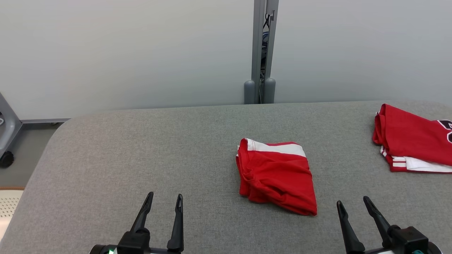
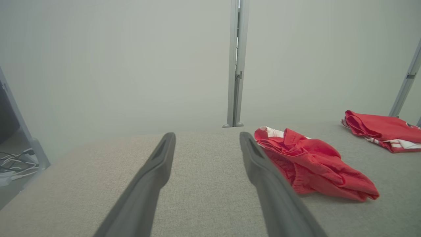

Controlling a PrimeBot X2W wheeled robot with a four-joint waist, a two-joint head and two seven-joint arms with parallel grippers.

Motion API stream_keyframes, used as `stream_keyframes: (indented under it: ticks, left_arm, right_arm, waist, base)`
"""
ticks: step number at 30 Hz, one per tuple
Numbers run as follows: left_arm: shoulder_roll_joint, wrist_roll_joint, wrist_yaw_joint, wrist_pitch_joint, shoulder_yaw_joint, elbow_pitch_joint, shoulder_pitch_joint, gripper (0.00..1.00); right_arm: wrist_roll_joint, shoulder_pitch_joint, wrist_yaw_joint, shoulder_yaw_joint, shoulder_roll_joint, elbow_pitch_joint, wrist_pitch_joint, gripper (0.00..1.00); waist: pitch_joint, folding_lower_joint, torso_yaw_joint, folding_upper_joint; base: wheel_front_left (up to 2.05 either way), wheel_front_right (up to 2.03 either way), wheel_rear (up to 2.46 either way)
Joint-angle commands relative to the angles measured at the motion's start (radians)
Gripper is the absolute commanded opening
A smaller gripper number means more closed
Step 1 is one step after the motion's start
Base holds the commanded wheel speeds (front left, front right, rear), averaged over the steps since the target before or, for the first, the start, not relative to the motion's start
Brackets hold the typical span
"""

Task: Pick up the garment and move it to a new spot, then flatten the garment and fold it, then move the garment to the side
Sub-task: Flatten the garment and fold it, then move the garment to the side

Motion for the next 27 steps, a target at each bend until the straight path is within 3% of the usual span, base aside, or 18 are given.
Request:
stream_keyframes:
  ticks: [1,12,19,27]
  left_arm:
    - [-0.001,0.014,-0.008,-0.004,0.009,0.005,0.008,1.00]
    - [-0.024,-0.002,-0.038,-0.004,0.027,0.013,0.009,1.00]
    - [-0.034,-0.009,-0.060,-0.004,0.004,0.014,-0.026,1.00]
    - [-0.039,-0.015,-0.074,-0.004,-0.019,0.023,-0.045,1.00]
  right_arm:
    - [0.008,-0.003,0.000,0.002,-0.002,0.003,-0.007,1.00]
    - [0.041,-0.039,0.000,0.023,-0.001,0.050,-0.007,1.00]
    - [0.275,-0.164,0.000,0.092,-0.003,0.204,-0.007,1.00]
    - [0.534,-0.332,0.000,0.113,-0.063,0.419,0.023,1.00]
  waist:
    - [-0.001,0.0000,0.002,0.0000]
    - [0.010,0.0000,0.014,0.0000]
    - [0.032,0.0000,0.050,0.0000]
    - [0.065,0.0000,0.118,0.0000]
  base:
    - [0.00,0.00,0.00]
    - [0.00,0.00,0.00]
    - [0.00,0.00,0.00]
    - [0.00,0.00,0.00]
